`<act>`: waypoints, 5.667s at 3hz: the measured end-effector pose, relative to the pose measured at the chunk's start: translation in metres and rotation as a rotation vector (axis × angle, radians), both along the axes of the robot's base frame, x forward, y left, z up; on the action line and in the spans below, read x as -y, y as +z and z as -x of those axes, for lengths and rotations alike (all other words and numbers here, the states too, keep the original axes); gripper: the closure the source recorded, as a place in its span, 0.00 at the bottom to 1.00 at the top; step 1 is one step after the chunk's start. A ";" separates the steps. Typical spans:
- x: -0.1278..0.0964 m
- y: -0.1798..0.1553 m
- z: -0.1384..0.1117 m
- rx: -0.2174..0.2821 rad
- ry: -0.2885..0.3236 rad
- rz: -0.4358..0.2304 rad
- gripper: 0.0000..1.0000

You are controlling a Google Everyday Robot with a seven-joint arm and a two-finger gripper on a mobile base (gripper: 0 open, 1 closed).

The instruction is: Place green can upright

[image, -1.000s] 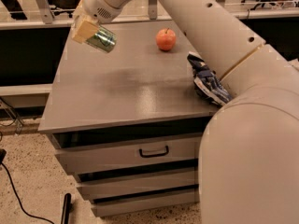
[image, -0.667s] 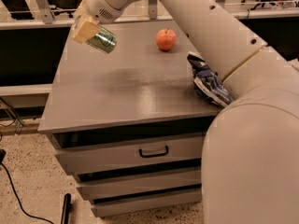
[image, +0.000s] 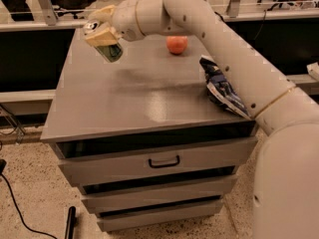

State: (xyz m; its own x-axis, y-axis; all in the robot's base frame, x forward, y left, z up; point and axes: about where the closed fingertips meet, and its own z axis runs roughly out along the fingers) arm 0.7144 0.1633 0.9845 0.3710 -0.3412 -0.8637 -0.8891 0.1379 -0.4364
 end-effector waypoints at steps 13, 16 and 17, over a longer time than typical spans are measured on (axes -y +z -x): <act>-0.073 -0.047 0.065 -0.384 0.188 -0.352 0.00; -0.018 0.002 0.078 -0.262 0.017 -0.171 0.00; 0.028 0.000 0.077 -0.252 -0.090 -0.259 0.00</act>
Offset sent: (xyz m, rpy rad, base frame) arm -0.0052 -0.0012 0.0093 0.2311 0.0395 0.0491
